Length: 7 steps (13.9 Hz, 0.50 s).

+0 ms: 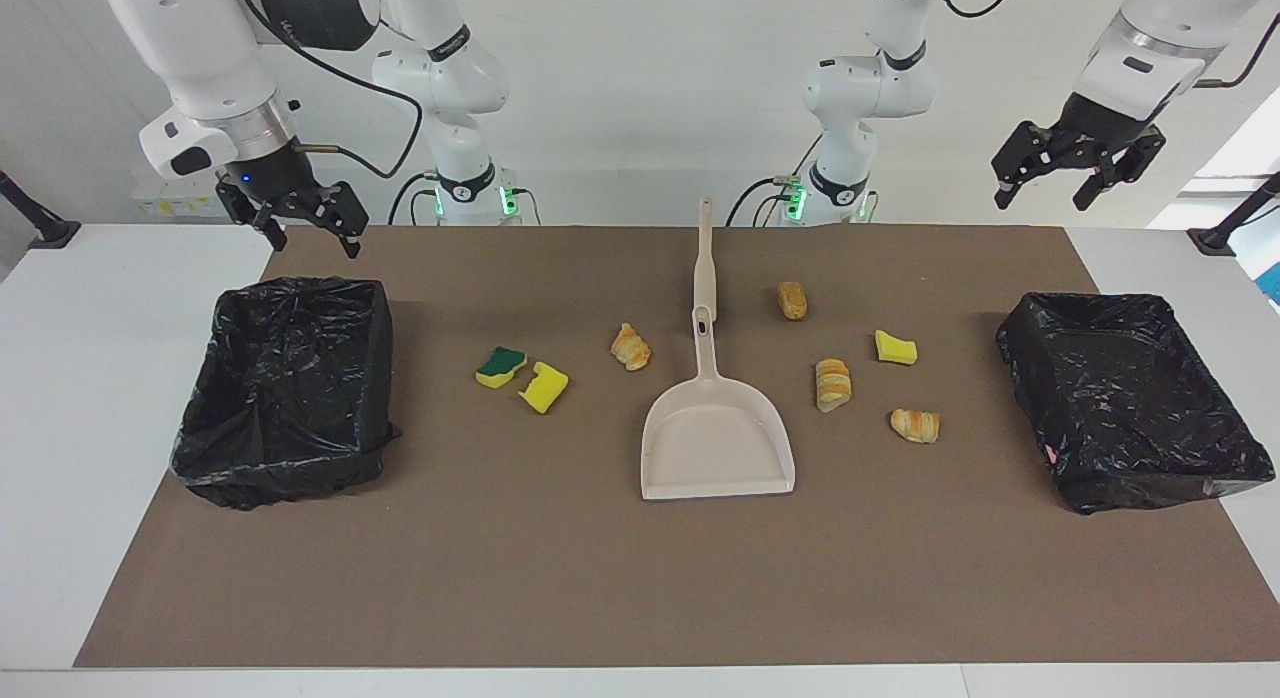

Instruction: Sweep and dump trash in bin

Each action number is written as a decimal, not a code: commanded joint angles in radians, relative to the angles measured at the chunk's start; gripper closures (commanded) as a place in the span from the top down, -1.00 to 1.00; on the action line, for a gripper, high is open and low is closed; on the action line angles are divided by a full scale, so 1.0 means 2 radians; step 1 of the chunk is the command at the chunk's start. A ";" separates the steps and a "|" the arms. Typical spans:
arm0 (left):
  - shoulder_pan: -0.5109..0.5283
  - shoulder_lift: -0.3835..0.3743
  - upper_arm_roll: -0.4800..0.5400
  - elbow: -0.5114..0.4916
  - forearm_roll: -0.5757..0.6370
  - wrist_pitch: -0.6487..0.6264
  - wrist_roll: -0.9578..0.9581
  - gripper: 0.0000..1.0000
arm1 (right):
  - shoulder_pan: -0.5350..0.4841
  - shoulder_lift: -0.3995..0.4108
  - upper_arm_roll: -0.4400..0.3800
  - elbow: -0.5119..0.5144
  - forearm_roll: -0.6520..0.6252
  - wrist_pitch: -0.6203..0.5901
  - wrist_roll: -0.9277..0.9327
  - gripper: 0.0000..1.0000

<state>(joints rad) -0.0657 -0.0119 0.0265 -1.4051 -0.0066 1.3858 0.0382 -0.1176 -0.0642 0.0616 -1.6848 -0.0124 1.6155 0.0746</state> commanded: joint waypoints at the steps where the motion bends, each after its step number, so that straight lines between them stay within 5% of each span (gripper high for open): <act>1: 0.004 -0.002 -0.003 0.004 0.000 0.000 -0.004 1.00 | -0.007 -0.007 0.004 -0.004 0.014 -0.005 -0.013 1.00; 7: 0.001 -0.009 -0.005 0.001 0.000 -0.001 -0.004 1.00 | -0.007 -0.007 0.004 -0.004 0.014 -0.005 -0.013 1.00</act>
<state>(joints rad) -0.0657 -0.0194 0.0234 -1.4038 -0.0066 1.3870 0.0382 -0.1176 -0.0642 0.0616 -1.6848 -0.0124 1.6155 0.0746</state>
